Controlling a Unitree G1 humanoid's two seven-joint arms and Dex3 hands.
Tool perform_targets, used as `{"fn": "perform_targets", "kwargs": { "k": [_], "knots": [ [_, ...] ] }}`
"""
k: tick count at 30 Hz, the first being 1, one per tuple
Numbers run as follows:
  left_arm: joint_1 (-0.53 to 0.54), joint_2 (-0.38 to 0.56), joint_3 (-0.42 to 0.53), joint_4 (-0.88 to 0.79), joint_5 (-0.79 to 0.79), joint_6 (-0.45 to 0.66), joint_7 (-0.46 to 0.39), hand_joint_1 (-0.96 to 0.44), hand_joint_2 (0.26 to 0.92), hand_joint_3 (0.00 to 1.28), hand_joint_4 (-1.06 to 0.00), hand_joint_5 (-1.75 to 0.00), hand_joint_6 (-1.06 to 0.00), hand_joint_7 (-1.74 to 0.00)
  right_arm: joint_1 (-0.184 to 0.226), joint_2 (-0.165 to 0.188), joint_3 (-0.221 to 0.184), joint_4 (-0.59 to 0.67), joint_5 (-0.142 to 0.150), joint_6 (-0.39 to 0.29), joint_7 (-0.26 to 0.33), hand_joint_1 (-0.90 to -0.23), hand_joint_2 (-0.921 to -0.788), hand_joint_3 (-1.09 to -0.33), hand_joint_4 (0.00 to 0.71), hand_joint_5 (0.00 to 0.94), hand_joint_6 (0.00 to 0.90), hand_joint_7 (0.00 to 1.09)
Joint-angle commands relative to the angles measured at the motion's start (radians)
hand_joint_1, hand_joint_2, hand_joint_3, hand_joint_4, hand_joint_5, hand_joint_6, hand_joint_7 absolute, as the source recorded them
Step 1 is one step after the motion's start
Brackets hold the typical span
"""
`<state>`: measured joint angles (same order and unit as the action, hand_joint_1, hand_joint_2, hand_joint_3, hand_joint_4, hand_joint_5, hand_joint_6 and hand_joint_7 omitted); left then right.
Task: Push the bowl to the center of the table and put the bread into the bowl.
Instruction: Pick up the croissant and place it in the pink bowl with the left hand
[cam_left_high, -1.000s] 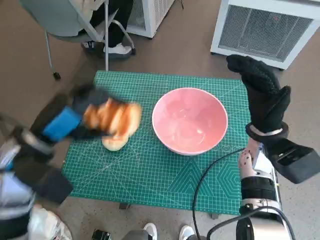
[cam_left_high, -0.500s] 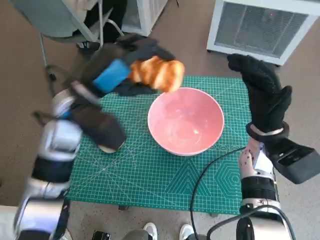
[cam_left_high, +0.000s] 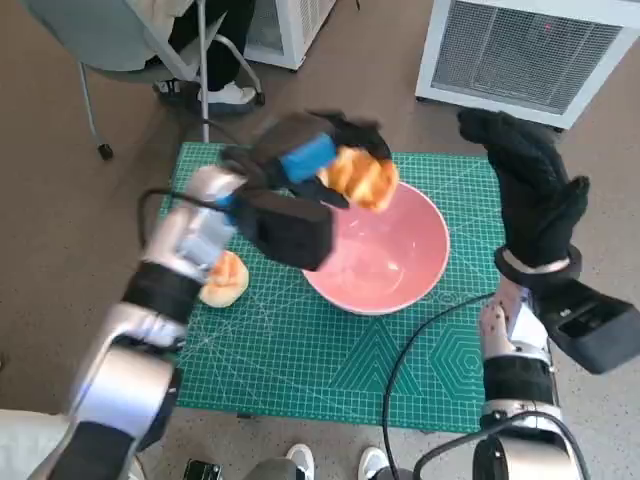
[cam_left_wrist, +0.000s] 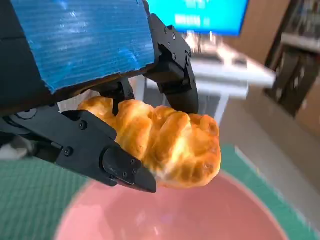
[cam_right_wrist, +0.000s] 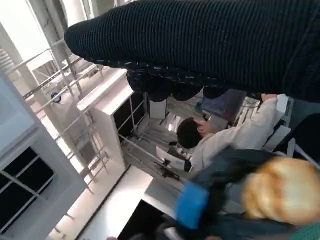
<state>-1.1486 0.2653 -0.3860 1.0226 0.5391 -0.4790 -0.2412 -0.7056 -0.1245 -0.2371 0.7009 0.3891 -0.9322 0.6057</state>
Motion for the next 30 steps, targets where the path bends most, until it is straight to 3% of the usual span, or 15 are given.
{"fn": "perform_targets", "kwargs": {
  "k": [1, 2, 3, 4, 6, 7, 11, 19, 30],
  "knots": [
    [-0.046, -0.031, 0.012, 0.091, -0.037, -0.008, -0.053, 0.0, 0.921, 0.16, -0.61, -1.31, -0.51, -1.22, 0.032, -0.006, -0.002, -0.013, -0.01, 0.01, -0.021, -0.612, -0.921, -0.711, 0.353, 0.0, 0.342, 0.06],
    [-0.047, -0.037, 0.018, 0.105, -0.052, 0.002, -0.089, 0.0, 0.921, 0.22, -0.57, -1.33, -0.42, -1.33, 0.034, -0.006, -0.002, -0.015, -0.013, 0.01, -0.025, -0.611, -0.921, -0.712, 0.353, 0.0, 0.342, 0.06],
    [-0.048, -0.04, 0.023, 0.115, -0.062, 0.007, -0.113, -0.06, 0.892, 0.21, -0.47, -1.08, -0.3, -1.1, 0.035, -0.007, -0.001, -0.017, -0.015, 0.009, -0.029, -0.611, -0.921, -0.712, 0.352, 0.0, 0.343, 0.06],
    [-0.049, -0.042, 0.024, 0.12, -0.067, 0.009, -0.126, -0.09, 0.89, 0.18, -0.45, -0.83, -0.26, -0.89, 0.035, -0.007, 0.0, -0.018, -0.016, 0.01, -0.031, -0.611, -0.921, -0.712, 0.352, 0.0, 0.343, 0.06],
    [-0.052, -0.044, 0.023, 0.128, -0.078, 0.022, -0.181, -0.12, 0.904, 0.12, -0.46, -0.57, -0.23, -0.69, 0.037, -0.008, 0.001, -0.022, -0.021, 0.009, -0.038, -0.611, -0.921, -0.712, 0.352, 0.0, 0.343, 0.06],
    [-0.052, -0.044, 0.021, 0.131, -0.083, 0.031, -0.217, -0.15, 0.889, 0.09, -0.31, -0.39, -0.16, -0.57, 0.038, -0.009, 0.002, -0.024, -0.024, 0.009, -0.042, -0.611, -0.921, -0.712, 0.351, 0.0, 0.343, 0.06],
    [-0.05, -0.038, 0.018, 0.123, -0.101, 0.04, -0.309, -0.2, 0.865, 0.03, -0.08, -0.09, -0.03, -0.42, 0.04, -0.01, 0.004, -0.03, -0.03, 0.009, -0.054, -0.609, -0.921, -0.712, 0.348, 0.0, 0.344, 0.06],
    [-0.015, 0.008, 0.028, 0.06, -0.104, -0.023, -0.306, -0.28, 0.861, 0.01, 0.0, 0.0, 0.0, -0.35, 0.037, -0.007, 0.008, -0.027, -0.038, 0.006, -0.066, -0.602, -0.921, -0.715, 0.346, 0.0, 0.344, 0.06],
    [0.106, 0.149, 0.135, -0.184, -0.245, -0.04, -0.41, -0.29, 0.864, 0.01, 0.0, 0.0, -0.03, -0.3, 0.04, 0.002, 0.013, -0.023, -0.023, 0.013, -0.056, -0.603, -0.921, -0.713, 0.343, 0.0, 0.345, 0.06]
  ]
}}
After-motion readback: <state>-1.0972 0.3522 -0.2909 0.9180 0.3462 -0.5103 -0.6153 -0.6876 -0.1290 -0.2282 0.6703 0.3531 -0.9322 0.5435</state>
